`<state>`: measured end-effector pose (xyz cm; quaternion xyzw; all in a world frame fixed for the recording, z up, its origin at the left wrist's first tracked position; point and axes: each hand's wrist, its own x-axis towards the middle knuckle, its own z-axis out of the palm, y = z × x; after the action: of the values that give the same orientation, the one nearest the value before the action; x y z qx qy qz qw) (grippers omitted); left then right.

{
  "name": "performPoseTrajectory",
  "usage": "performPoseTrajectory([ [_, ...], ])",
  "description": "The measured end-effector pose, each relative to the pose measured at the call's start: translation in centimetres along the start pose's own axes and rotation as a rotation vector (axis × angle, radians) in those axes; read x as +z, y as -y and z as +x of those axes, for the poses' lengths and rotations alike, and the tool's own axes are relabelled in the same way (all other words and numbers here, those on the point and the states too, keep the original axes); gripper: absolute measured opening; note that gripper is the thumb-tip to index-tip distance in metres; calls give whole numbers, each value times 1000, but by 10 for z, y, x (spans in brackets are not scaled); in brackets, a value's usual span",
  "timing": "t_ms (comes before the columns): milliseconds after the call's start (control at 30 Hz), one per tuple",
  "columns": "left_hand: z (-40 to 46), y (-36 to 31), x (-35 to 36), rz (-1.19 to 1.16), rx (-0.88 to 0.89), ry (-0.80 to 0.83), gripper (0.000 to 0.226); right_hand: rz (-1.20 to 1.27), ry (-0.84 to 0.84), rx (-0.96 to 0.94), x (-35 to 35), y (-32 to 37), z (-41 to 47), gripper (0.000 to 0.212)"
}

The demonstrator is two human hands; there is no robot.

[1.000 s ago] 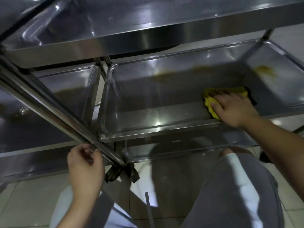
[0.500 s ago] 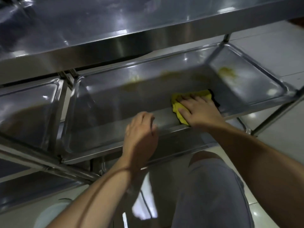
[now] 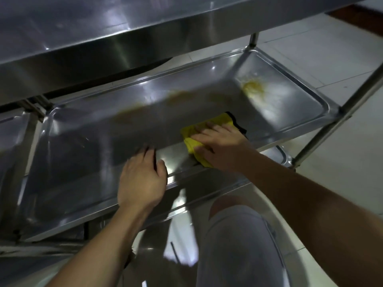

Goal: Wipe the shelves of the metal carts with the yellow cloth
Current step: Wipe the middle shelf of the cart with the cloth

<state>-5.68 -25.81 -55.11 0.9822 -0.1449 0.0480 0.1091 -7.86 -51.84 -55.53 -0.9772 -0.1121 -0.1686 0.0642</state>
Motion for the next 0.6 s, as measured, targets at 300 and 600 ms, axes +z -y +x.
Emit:
performPoseTrajectory([
  [300,-1,-7,0,59,-16,18,59,-97,332,480,-51,-190,-24,75],
  [600,0,-5,2,66,-15,58,61,-53,217,166,-5,-80,40,56],
])
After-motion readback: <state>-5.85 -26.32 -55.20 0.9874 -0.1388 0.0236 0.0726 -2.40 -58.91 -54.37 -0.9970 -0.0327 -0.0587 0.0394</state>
